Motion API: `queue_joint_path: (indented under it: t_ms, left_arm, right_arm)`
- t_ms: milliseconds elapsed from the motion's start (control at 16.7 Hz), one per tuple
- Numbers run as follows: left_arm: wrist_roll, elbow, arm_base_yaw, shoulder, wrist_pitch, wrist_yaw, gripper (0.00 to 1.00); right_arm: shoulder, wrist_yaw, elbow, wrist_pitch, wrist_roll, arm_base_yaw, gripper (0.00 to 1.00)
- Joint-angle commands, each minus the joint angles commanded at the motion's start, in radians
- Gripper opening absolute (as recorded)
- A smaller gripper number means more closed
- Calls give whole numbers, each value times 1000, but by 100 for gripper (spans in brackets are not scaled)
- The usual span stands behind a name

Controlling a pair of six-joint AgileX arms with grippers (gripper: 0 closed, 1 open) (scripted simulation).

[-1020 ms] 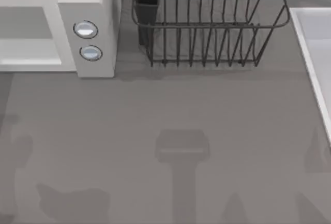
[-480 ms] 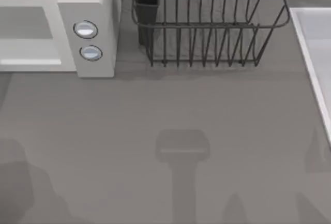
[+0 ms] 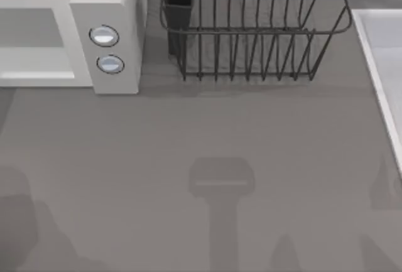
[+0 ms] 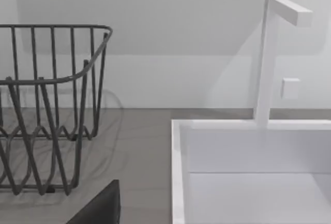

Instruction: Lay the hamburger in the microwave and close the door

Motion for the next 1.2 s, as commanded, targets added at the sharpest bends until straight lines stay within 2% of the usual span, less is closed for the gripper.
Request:
queue_joint_path:
  t_ms: [480, 780, 1200]
  left_arm:
    - [7, -153, 6, 160, 317, 0, 100]
    - [8, -167, 7, 174, 342, 0, 100]
    - [8, -167, 7, 174, 342, 0, 47]
  right_arm:
    - [0, 0, 0, 0, 0, 0, 100]
    - [0, 0, 0, 0, 0, 0, 100]
    - [0, 0, 0, 0, 0, 0, 100]
